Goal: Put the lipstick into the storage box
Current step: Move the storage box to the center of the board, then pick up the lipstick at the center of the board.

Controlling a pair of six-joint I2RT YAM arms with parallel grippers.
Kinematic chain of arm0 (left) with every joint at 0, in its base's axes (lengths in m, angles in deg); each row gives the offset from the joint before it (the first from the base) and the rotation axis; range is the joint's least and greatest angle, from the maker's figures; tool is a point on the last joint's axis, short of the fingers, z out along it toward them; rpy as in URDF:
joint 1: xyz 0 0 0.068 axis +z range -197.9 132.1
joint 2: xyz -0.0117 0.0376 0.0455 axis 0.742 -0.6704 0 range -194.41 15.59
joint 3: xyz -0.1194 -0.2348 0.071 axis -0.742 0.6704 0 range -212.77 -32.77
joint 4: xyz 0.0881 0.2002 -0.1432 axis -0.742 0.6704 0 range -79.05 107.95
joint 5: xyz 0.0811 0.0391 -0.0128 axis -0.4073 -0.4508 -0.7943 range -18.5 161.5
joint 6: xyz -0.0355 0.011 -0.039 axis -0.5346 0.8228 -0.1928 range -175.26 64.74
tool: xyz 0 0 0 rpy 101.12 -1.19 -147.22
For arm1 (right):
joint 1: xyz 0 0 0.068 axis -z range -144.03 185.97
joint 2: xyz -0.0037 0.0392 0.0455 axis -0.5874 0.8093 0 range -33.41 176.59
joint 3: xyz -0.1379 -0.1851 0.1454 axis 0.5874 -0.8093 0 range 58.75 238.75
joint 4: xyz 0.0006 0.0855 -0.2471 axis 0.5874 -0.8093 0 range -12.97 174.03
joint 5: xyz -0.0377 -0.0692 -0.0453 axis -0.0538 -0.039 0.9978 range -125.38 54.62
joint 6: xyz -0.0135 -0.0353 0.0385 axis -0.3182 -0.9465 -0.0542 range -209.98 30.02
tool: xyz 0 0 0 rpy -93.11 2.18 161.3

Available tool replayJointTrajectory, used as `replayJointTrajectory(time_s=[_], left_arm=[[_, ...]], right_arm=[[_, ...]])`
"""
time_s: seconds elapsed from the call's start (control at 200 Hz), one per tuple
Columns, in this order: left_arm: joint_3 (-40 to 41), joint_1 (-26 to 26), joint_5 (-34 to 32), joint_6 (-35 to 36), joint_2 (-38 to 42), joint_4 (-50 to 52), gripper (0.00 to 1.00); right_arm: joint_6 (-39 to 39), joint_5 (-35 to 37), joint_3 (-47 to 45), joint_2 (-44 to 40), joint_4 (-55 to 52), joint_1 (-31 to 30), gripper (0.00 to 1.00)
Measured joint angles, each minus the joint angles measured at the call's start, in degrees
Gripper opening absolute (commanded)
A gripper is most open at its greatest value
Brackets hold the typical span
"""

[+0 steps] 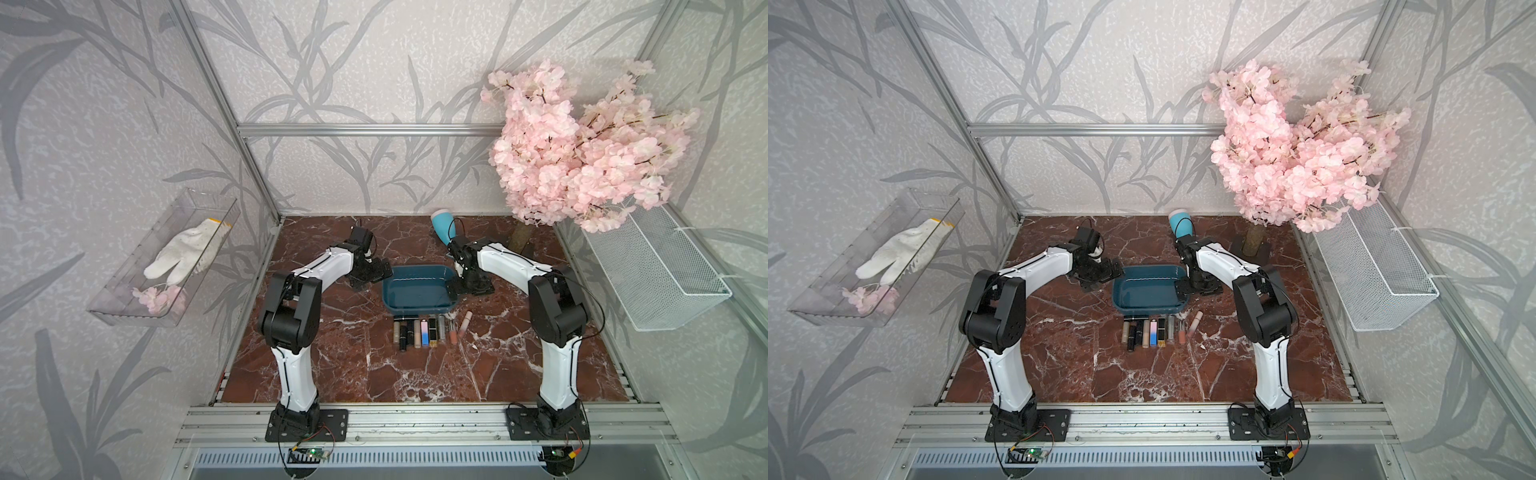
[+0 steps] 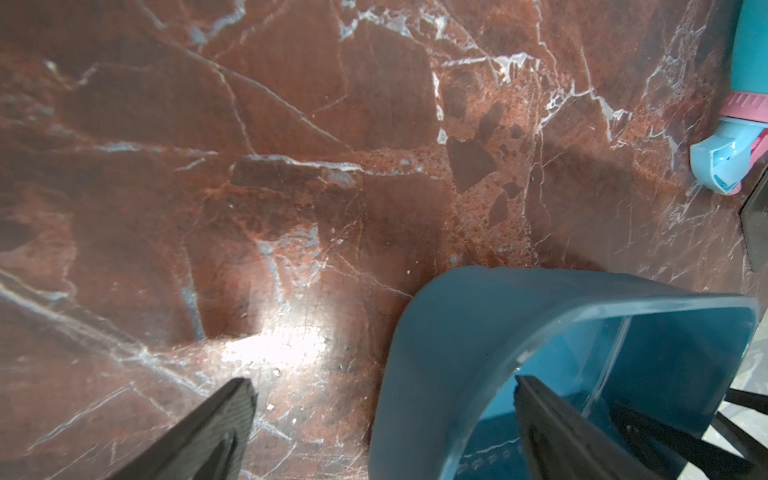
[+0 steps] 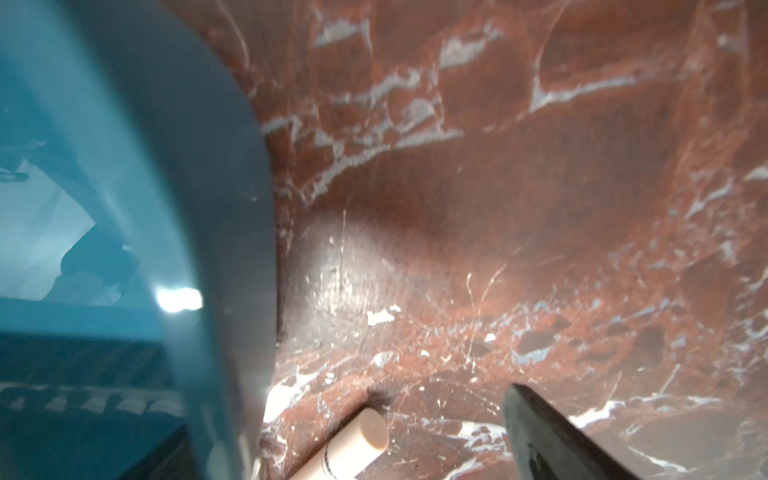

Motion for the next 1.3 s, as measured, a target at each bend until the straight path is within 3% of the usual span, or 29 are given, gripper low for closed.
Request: replayJointTrajectory(time_s=[0.15,0.36,0.67,0.945,1.165,1.305], left_arm=[[0.17,0.02,-0.46,0.09,2.05,0.0,1.0],[0.17,0.0,-1.84,1.14,8.96,-0.39,1.0],[5.95,0.0,-2.99,2.58,23.61,-2.99,1.0],[17.2,-2.4,-3.5,-0.85,38.62,-1.77,1.0],[22.16,-10.08,-5.7,-3.76,44.54,1.42,1.0],[24.39,-10.93,-5.88,-3.93,47.45,2.86,1.0]], right_arm=[[0.24,-0.39,-2.78,-4.59,2.8,0.04,0.99],[0.13,-1.31,-0.02,-9.6,6.03,0.04,0.99],[4.46,-12.59,-4.52,-21.53,14.53,1.33,0.99],[5.44,-9.29,-6.4,-30.86,7.13,0.96,0.99],[8.5,-7.67,-14.88,-36.2,0.72,0.96,0.98],[10.95,-7.69,-19.98,-40.37,-1.44,0.94,0.98]])
